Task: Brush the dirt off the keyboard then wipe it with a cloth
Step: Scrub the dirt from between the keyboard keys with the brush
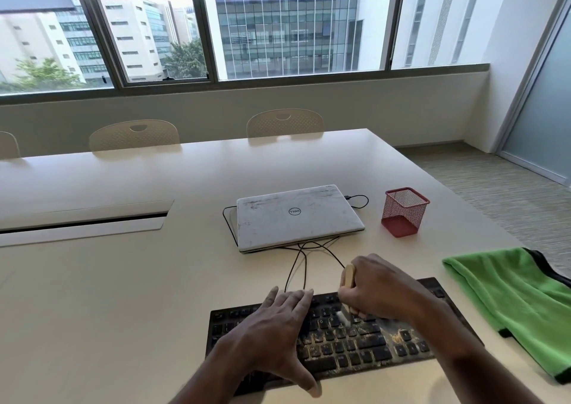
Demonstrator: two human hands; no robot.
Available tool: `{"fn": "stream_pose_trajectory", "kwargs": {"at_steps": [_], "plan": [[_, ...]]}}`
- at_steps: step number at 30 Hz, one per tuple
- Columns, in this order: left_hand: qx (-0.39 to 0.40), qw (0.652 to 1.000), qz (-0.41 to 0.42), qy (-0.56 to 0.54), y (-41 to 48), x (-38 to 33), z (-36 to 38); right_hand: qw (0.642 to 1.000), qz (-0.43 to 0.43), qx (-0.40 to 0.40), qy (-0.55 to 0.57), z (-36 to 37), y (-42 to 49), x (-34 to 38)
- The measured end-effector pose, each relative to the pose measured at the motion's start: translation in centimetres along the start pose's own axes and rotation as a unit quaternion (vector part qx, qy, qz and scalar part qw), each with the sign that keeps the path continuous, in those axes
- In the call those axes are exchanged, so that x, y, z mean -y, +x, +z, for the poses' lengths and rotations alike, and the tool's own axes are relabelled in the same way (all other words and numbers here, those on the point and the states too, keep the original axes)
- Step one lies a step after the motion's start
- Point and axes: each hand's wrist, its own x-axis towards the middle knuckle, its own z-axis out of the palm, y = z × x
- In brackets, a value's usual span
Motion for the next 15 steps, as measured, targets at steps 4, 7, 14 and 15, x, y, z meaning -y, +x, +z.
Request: {"fn": "stream_pose_trajectory", "kwargs": {"at_steps": [4,7,14,15], "plan": [[0.001,1.000,0.000,-0.004,0.0,-0.1,0.0,0.999,-0.038,-0.024,0.010,-0.8,-0.2,0.5],[0.001,1.000,0.000,-0.009,0.0,-0.1,0.0,0.995,-0.089,0.017,0.040,-0.5,-0.5,1.3],[0.004,1.000,-0.006,-0.019,-0.2,-0.3,-0.3,0.997,-0.072,0.016,0.028,-0.3,-0.5,1.2],[0.003,1.000,-0.005,-0.017,-0.1,-0.3,-0.3,0.997,-0.073,-0.008,0.026,-0.3,-0.4,1.2]]}}
